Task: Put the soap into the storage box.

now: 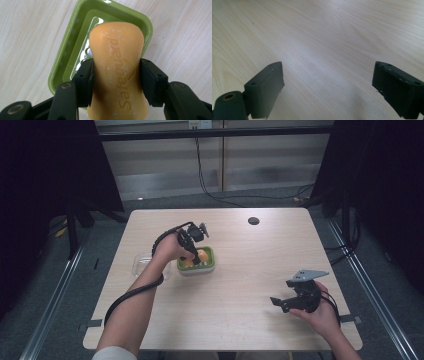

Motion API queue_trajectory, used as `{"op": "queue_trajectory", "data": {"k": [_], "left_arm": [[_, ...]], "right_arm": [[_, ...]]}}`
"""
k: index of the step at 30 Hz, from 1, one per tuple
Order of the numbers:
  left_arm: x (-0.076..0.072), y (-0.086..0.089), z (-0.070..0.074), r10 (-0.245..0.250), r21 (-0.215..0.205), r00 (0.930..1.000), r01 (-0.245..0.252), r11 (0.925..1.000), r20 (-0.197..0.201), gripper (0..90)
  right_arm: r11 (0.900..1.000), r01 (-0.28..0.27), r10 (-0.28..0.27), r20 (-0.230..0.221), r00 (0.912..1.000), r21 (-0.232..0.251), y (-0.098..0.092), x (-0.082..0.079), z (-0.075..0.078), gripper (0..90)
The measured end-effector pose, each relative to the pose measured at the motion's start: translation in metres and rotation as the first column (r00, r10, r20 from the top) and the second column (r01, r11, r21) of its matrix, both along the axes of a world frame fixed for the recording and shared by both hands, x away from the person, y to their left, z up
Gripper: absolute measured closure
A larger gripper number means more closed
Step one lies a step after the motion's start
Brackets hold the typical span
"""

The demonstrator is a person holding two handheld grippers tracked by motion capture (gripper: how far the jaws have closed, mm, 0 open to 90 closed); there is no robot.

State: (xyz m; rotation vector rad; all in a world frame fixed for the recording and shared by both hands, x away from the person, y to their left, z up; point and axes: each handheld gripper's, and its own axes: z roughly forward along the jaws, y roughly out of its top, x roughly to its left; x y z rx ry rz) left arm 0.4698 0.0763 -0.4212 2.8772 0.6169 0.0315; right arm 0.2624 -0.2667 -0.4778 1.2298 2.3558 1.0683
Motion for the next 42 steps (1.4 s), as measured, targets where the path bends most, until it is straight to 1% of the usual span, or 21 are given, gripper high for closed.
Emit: {"op": "queue_trajectory", "data": {"k": [6, 7, 9, 10, 13, 15, 19, 20, 23, 25, 27, 28, 29, 30, 31, 32, 33, 35, 38, 39, 42], "left_arm": [[0.0027, 0.001, -0.001, -0.018, 0.008, 0.9998, 0.018, 0.9998, 0.003, 48.9], [0.0027, 0.0011, -0.0007, -0.01, 0.008, 0.9999, 0.01, 0.9999, -0.007, 48.9], [0.0033, 0.0012, -0.002, -0.013, 0.005, 0.9999, 0.013, 0.9999, 0.007, 48.9], [0.0037, 0.0011, -0.0011, -0.021, 0.018, 0.9998, 0.021, 0.9996, -0.007, 48.9], [0.0036, 0.0007, -0.0031, -0.022, 0.014, 0.9997, 0.021, 0.9997, 0.009, 48.9], [0.0031, 0.0004, -0.0043, -0.013, 0.009, 0.9999, 0.013, 0.9999, 0.01, 48.9], [0.0042, 0.0003, -0.004, -0.037, 0.024, 0.9993, 0.037, 0.999, 0.01, 48.9], [0.0033, -0.0002, -0.005, -0.019, 0.009, 0.9997, 0.019, 0.9998, 0.013, 48.9], [0.0035, -0.0006, -0.0064, -0.019, 0.007, 0.9997, 0.019, 0.9998, 0.017, 48.9], [0.0049, -0.0005, -0.0058, -0.024, 0.018, 0.9997, 0.024, 0.9995, -0.002, 48.9], [0.0063, -0.0004, -0.0054, -0.042, 0.032, 0.9991, 0.043, 0.9986, -0.006, 48.9], [0.0055, -0.0006, -0.0065, -0.035, 0.027, 0.9994, 0.034, 0.999, 0.009, 48.9], [0.0049, -0.0011, -0.0071, -0.025, 0.023, 0.9997, 0.024, 0.9994, 0.009, 48.9], [0.0054, -0.0014, -0.007, -0.027, 0.026, 0.9996, 0.027, 0.9993, -0.001, 48.9], [0.0062, -0.0015, -0.0069, -0.04, 0.032, 0.9992, 0.039, 0.9987, 0.004, 48.9], [0.0054, -0.0021, -0.0083, -0.022, 0.016, 0.9996, 0.021, 0.9996, 0.018, 48.9], [0.0069, -0.0021, -0.0076, -0.036, 0.025, 0.9993, 0.036, 0.999, 0.005, 48.9], [0.0071, -0.003, -0.0079, -0.04, 0.031, 0.9991, 0.04, 0.9987, 0.015, 48.9], [0.0064, -0.0043, -0.0095, -0.024, 0.015, 0.9995, 0.024, 0.9996, 0.022, 48.9], [0.0073, -0.0047, -0.0085, -0.034, 0.026, 0.9994, 0.033, 0.9991, 0.01, 48.9], [0.0072, -0.0058, -0.0093, -0.032, 0.027, 0.9993, 0.032, 0.9991, 0.018, 48.9]], "right_arm": [[1.0, 0.0, 0.0, 0.0, 1.0, -0.001, 0.0001, 0.0001, -0.0003, 9.8], [1.0, 0.001, -0.001, 0.001, 1.0, -0.002, 0.0002, 0.0001, -0.0003, 9.8], [1.0, 0.0, 0.0, 0.0, 1.0, -0.002, 0.0001, 0.0003, -0.0003, 9.7], [1.0, 0.0, 0.0, 0.001, 1.0, -0.002, 0.0001, 0.0003, -0.0004, 9.7], [1.0, 0.001, -0.001, -0.001, 1.0, -0.002, 0.0, 0.0003, -0.0004, 9.7], [1.0, 0.002, -0.002, 0.0, 1.0, -0.002, -0.0003, 0.0003, -0.0004, 9.7], [1.0, 0.0, 0.0, 0.001, 1.0, -0.001, 0.0, 0.0001, -0.0004, 9.7], [1.0, -0.001, 0.001, 0.0, 1.0, -0.002, 0.0, 0.0002, -0.0005, 9.7], [1.0, 0.001, -0.001, 0.0, 1.0, -0.002, 0.0004, 0.0003, -0.0007, 9.7], [1.0, 0.001, -0.001, 0.0, 1.0, -0.003, 0.0005, 0.0003, -0.0009, 9.7], [1.0, 0.002, -0.002, -0.001, 1.0, -0.003, 0.0004, 0.0002, -0.0009, 9.7], [1.0, 0.001, -0.001, -0.001, 1.0, -0.002, 0.0003, 0.0003, -0.001, 9.7], [1.0, 0.0, 0.0, 0.0, 1.0, -0.002, 0.0002, 0.0004, -0.0011, 9.7], [1.0, 0.0, 0.0, 0.0, 1.0, -0.002, 0.0001, 0.0005, -0.0012, 9.7], [1.0, 0.001, -0.001, -0.001, 1.0, -0.002, 0.0001, 0.0005, -0.0012, 9.7], [1.0, 0.003, -0.003, -0.003, 1.0, -0.003, 0.0002, 0.0005, -0.0012, 9.7], [1.0, 0.003, -0.003, -0.003, 1.0, -0.003, 0.0002, 0.0005, -0.0012, 9.7], [1.0, 0.003, -0.003, -0.003, 1.0, -0.002, 0.0002, 0.0004, -0.0011, 9.7], [1.0, 0.0, 0.0, 0.0, 1.0, -0.001, 0.0, 0.0004, -0.0011, 9.7], [1.0, 0.001, -0.001, 0.0, 1.0, -0.001, -0.0001, 0.0005, -0.0011, 9.7], [1.0, 0.0, 0.0, 0.0, 1.0, -0.001, -0.0001, 0.0005, -0.0013, 9.7]]}}
